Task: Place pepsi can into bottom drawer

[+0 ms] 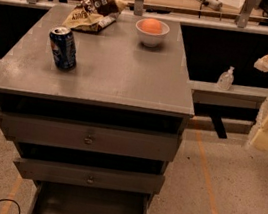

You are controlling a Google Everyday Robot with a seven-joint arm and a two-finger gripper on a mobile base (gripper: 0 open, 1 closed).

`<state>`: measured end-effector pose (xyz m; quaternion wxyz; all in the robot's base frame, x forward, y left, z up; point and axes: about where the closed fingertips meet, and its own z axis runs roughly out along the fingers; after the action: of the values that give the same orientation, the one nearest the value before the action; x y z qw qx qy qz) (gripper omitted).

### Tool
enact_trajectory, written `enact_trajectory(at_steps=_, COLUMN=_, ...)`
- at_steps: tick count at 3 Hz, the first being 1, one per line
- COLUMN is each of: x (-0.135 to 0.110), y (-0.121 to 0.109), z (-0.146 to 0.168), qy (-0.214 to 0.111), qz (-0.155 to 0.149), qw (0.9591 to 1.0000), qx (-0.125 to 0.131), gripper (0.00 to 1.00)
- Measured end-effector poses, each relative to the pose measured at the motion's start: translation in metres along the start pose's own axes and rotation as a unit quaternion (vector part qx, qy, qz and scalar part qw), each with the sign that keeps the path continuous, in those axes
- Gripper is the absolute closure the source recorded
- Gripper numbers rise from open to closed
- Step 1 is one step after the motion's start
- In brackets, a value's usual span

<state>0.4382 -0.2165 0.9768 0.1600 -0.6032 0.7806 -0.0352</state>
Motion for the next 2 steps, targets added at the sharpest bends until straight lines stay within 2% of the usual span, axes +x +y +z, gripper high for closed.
enact_trajectory(at_steps=1, x=0.000, y=0.000, z=0.000, qy=0.000, qz=0.000, qw=1.0000, qx=0.000, gripper=0.00)
enact_trajectory(at_steps=2, x=-0.037, y=-0.012, z=0.013, qy=-0.011, qz=-0.037, qw=0.9992, qx=-0.006, gripper=0.00)
